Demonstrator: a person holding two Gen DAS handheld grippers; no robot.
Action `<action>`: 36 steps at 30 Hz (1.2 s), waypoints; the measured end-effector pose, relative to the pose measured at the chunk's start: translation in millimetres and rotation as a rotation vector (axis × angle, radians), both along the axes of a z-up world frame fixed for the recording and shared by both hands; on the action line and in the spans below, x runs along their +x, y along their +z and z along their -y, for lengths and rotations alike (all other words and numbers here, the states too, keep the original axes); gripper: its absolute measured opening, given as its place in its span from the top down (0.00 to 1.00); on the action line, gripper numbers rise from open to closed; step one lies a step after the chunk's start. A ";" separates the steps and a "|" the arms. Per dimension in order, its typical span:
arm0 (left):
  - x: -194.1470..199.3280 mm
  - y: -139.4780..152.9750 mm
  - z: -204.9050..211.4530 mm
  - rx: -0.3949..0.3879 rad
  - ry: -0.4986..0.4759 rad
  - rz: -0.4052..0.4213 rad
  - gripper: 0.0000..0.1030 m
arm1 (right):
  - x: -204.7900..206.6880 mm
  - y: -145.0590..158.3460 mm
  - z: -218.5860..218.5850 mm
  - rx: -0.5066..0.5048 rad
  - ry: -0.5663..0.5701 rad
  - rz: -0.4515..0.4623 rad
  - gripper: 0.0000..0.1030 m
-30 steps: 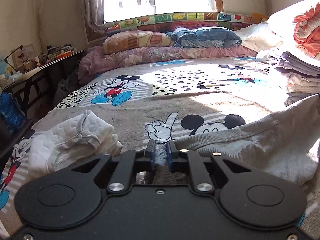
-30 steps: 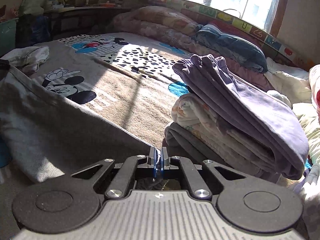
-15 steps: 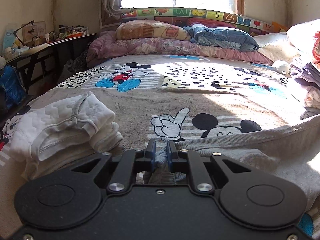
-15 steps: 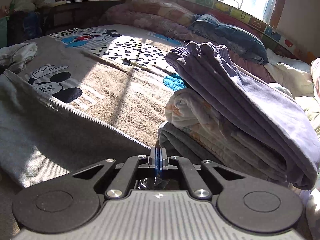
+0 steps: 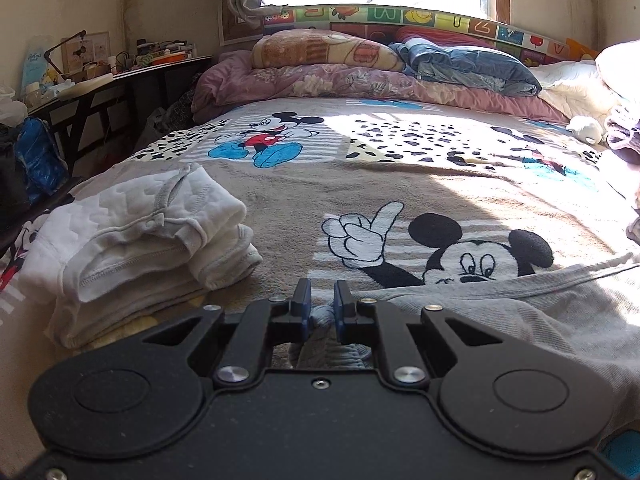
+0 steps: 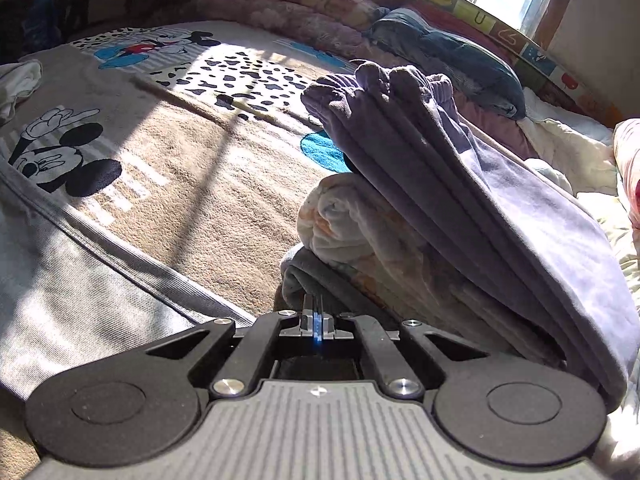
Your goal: Fold clothes
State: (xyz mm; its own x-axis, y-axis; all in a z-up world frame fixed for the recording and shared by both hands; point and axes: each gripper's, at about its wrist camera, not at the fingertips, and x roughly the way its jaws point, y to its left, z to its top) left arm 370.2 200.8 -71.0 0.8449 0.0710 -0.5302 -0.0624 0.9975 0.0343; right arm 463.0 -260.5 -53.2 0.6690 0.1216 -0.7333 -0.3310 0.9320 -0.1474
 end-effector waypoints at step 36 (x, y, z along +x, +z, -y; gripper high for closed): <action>-17.9 23.2 -17.3 -0.037 0.029 0.038 0.79 | -88.0 -3.3 -68.5 0.124 0.088 0.189 0.55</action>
